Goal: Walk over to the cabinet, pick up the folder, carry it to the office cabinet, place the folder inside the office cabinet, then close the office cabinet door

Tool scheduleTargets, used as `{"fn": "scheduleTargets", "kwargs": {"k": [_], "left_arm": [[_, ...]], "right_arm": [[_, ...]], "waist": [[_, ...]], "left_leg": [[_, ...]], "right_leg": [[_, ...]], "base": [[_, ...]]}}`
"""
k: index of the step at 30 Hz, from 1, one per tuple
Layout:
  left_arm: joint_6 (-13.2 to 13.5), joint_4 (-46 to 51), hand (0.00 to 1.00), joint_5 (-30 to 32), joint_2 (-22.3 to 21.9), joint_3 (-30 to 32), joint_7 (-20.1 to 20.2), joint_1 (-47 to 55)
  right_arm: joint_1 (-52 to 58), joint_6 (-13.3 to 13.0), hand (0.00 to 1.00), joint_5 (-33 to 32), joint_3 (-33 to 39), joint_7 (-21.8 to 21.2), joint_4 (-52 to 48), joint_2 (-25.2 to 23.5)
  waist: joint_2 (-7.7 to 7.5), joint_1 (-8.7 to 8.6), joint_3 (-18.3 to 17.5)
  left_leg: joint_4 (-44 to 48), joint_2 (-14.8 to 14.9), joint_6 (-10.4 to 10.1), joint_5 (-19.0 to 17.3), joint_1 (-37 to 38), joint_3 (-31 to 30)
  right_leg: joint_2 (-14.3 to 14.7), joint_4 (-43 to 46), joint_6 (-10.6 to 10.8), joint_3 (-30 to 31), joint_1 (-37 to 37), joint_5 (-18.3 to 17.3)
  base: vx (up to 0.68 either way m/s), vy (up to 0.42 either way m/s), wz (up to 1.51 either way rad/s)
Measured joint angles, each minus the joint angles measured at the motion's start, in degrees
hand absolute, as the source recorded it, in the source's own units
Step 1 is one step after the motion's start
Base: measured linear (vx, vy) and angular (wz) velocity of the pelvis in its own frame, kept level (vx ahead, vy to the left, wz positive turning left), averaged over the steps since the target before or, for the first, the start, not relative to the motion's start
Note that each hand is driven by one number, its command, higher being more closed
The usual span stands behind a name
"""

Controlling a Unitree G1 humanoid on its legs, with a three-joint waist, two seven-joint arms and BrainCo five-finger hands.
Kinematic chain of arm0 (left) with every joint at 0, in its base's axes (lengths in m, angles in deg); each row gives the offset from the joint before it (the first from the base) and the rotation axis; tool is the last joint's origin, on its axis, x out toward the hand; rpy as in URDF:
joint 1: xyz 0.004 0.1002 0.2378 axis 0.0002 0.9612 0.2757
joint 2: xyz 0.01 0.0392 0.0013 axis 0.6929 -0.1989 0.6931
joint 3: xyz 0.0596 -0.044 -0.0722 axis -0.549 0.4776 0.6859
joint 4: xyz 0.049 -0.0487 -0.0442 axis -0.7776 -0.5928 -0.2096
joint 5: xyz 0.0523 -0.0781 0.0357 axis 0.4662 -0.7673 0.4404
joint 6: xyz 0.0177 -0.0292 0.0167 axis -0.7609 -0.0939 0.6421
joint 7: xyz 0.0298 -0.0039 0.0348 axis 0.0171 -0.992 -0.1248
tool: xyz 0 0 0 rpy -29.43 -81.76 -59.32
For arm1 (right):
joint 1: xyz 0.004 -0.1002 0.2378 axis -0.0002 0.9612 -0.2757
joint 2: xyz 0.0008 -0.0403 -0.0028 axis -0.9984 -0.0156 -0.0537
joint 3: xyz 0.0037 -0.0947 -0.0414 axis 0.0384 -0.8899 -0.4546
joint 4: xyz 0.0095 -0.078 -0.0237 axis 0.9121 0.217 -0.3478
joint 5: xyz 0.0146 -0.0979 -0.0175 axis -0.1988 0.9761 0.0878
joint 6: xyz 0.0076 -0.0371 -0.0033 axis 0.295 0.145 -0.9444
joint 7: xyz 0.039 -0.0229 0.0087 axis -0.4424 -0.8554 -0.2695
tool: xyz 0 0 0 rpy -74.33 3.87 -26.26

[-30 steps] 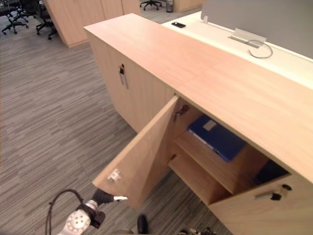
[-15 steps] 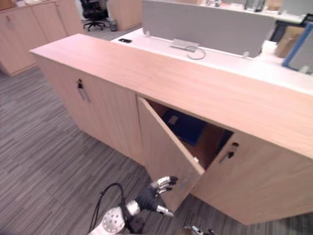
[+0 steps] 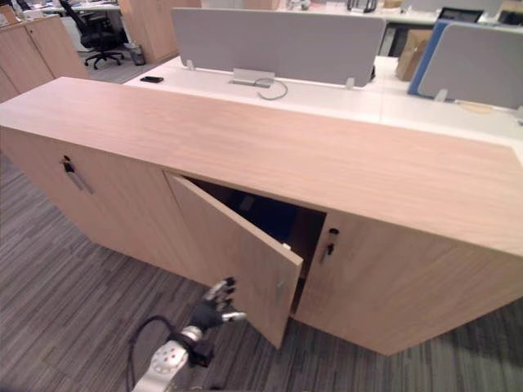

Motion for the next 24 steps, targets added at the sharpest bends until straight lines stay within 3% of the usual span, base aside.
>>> {"fn": "scheduleTargets", "kwargs": {"k": [3,6,10,14,24], "left_arm": [[1.26,-5.56,0.00,0.58,-0.79,4.81,-6.41,-0.29],[2.22,-9.00,0.00,0.16,-0.89,7.27,-8.67,0.04],[2.17,-19.22,0.00,-0.38,-0.78,14.11,-8.22,1.28],[0.35,-30.13,0.00,1.71,-0.37,19.79,-7.15,1.81],[-1.00,-34.69,0.00,1.85,-2.40,27.36,-4.99,8.31]], "right_arm": [[-1.30,-0.58,0.00,-1.76,-0.10,2.28,0.02,0.07],[-1.88,-0.71,0.00,-1.95,0.48,3.67,0.14,-0.34],[-1.83,-0.71,0.00,-1.91,2.94,3.80,0.07,-1.21],[-0.97,-0.69,0.00,-1.83,6.55,3.74,0.11,-2.02],[-0.97,-0.70,0.00,-4.01,8.54,4.09,0.01,-2.58]], "waist": [[-0.02,0.81,0.88],[0.40,0.91,1.34],[0.21,1.07,1.19],[-0.07,0.98,0.76],[-0.30,1.47,0.34]], "left_leg": [[0.68,-1.77,-1.32,-1.05,0.10,-10.32],[-4.18,-4.39,-1.81,-1.29,2.48,-17.02],[-7.89,-5.72,-1.36,-0.84,6.23,-14.29],[-10.55,-7.41,-0.70,0.05,8.57,-14.24],[-15.77,-8.04,-0.43,0.84,13.37,-11.10]], "right_leg": [[0.42,-0.01,0.00,2.33,0.21,0.12],[0.10,-1.55,0.47,3.84,0.07,1.49],[-0.34,-6.71,0.86,6.38,2.66,4.36],[-1.37,-9.03,1.50,6.56,4.43,5.51],[-1.85,-9.89,1.65,9.01,5.41,5.67]], "base": [[0.06,-0.012,-0.40],[0.01,0.065,-0.22],[0.00,0.102,-0.36],[0.05,0.070,-0.04],[0.00,0.032,-0.15]]}}
